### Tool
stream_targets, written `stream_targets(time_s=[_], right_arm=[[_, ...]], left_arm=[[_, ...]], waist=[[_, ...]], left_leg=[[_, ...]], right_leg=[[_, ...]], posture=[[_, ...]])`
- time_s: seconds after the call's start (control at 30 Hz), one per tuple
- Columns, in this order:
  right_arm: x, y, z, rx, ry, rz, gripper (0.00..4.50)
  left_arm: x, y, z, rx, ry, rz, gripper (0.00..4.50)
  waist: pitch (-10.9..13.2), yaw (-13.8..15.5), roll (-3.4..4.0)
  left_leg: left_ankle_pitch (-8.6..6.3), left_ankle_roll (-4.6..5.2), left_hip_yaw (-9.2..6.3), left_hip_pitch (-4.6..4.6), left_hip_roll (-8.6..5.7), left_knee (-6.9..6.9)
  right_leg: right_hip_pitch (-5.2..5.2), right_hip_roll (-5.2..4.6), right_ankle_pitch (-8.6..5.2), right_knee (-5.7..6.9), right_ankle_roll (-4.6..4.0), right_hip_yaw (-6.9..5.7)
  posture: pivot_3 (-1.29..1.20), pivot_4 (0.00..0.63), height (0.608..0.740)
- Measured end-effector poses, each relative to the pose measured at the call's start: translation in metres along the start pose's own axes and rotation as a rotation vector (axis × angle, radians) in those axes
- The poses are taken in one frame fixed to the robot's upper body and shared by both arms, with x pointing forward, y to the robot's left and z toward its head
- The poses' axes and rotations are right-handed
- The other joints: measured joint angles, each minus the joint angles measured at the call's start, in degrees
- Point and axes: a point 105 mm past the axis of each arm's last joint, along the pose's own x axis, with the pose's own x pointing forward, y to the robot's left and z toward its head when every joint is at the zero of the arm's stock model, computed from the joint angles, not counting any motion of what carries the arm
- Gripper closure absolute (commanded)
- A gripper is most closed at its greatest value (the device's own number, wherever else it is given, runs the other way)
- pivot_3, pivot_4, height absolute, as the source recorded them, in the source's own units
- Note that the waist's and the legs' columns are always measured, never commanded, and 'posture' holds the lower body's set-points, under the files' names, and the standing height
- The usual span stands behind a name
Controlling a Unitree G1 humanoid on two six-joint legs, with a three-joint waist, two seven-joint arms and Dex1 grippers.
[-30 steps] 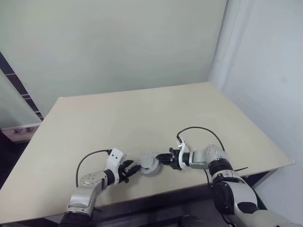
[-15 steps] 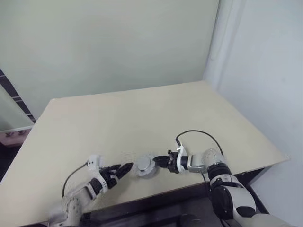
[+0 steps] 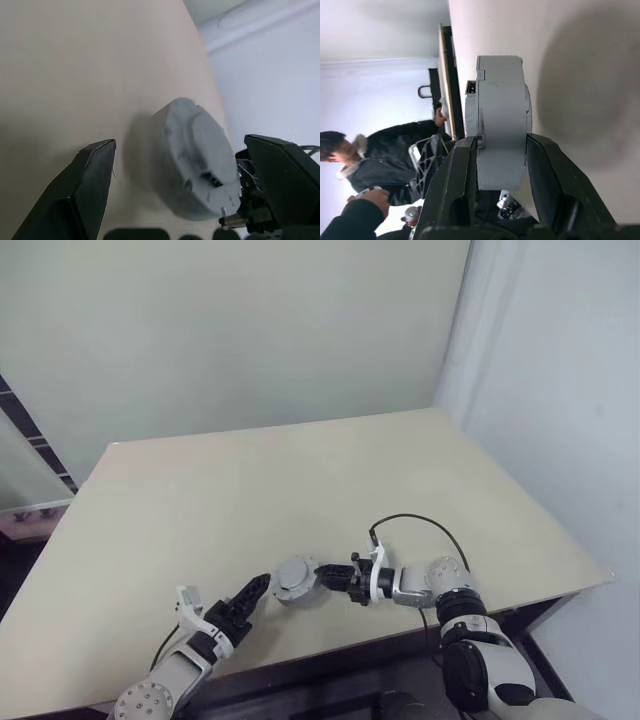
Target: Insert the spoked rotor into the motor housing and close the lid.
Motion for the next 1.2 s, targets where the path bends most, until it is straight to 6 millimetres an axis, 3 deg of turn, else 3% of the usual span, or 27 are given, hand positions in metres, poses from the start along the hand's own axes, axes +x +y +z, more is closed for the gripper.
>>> stream_targets(time_s=[0.27, 0.67, 0.77, 0.93, 1.2], right_arm=[[0.002, 0.017, 0.002, -0.014, -0.003, 0.069, 3.30], [0.000, 0.028, 0.003, -0.052, 0.003, 0.077, 3.30], [-0.001, 0.030, 0.003, -0.056, 0.004, 0.079, 3.30], [-0.001, 0.031, 0.002, -0.054, 0.010, 0.085, 3.30], [-0.001, 0.036, 0.003, -0.086, 0.005, 0.102, 3.30]], left_arm=[[0.007, -0.015, -0.009, -0.166, -0.071, -0.092, 0.00], [0.021, -0.030, -0.017, -0.233, -0.061, -0.163, 0.00], [0.022, -0.032, -0.018, -0.238, -0.060, -0.169, 0.59], [0.022, -0.032, -0.018, -0.266, -0.065, -0.180, 2.33], [0.024, -0.037, -0.013, -0.280, -0.069, -0.212, 2.41]], waist=[[0.0, 0.2, -0.01], [0.0, 0.2, -0.02], [0.0, 0.2, -0.03], [0.0, 0.2, -0.03], [0.0, 0.2, -0.03]], left_leg=[[0.00, 0.00, 0.05, -0.03, -0.02, 0.03], [0.00, 0.00, 0.07, -0.05, -0.05, 0.05], [0.00, 0.00, 0.07, -0.04, -0.05, 0.06], [0.00, 0.00, 0.07, -0.05, -0.04, 0.06], [0.00, 0.00, 0.07, -0.05, -0.05, 0.07]], right_leg=[[-0.01, -0.01, 0.00, 0.00, 0.00, 0.03], [-0.01, 0.00, 0.00, 0.00, 0.00, 0.07], [-0.01, 0.00, 0.00, 0.01, 0.00, 0.07], [-0.01, 0.00, 0.00, 0.01, 0.00, 0.06], [-0.01, 0.00, 0.00, 0.02, 0.00, 0.07]], posture=[[0.00, 0.000, 0.740], [0.00, 0.000, 0.740], [0.00, 0.000, 0.740], [0.00, 0.000, 0.740], [0.00, 0.000, 0.740]])
